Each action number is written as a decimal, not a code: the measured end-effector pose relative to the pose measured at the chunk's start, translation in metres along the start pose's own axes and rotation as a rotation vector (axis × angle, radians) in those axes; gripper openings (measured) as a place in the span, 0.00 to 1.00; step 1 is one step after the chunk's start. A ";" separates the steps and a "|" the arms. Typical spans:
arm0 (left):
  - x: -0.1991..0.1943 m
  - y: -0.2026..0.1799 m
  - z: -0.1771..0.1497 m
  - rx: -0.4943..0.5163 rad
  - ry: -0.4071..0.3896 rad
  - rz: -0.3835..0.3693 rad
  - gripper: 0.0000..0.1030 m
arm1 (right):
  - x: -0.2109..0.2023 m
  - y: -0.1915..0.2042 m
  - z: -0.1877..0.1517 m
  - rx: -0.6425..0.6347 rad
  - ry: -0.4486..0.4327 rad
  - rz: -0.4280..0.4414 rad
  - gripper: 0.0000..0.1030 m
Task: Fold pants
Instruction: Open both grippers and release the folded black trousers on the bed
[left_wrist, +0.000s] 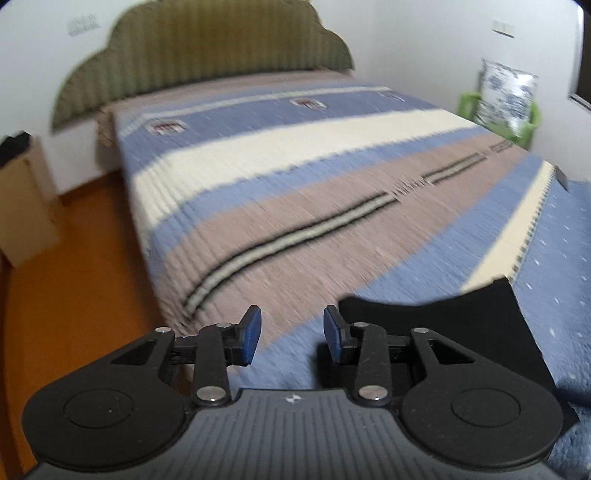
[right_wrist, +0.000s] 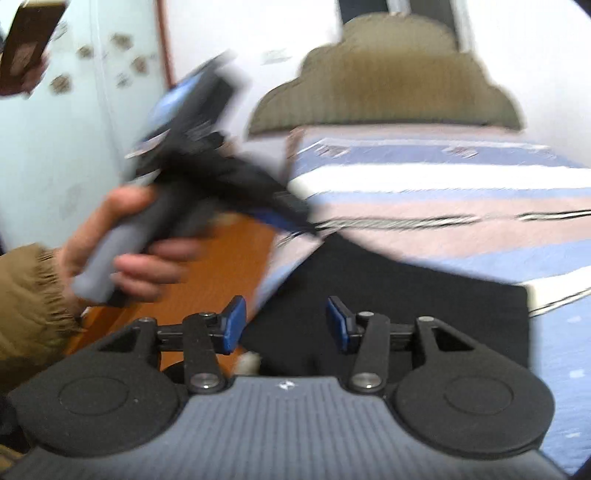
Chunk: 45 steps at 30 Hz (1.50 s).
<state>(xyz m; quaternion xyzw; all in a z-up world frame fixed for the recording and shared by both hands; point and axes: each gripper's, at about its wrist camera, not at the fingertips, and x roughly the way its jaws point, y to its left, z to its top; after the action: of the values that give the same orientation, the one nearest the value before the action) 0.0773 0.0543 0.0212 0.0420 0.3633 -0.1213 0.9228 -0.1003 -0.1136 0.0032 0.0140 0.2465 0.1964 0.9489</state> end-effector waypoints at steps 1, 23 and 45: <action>-0.003 -0.002 0.003 -0.004 -0.009 -0.001 0.35 | -0.004 -0.010 0.001 0.009 -0.013 -0.037 0.48; 0.022 -0.079 -0.029 0.059 0.029 0.227 0.78 | 0.046 -0.083 -0.001 0.068 0.133 -0.283 1.00; -0.047 -0.106 -0.041 0.067 -0.156 0.150 0.89 | -0.023 -0.088 -0.015 0.138 0.190 -0.427 1.00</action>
<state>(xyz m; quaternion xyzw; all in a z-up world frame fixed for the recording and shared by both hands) -0.0101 -0.0322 0.0244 0.0905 0.2818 -0.0667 0.9528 -0.0931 -0.2046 -0.0102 0.0078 0.3450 -0.0252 0.9382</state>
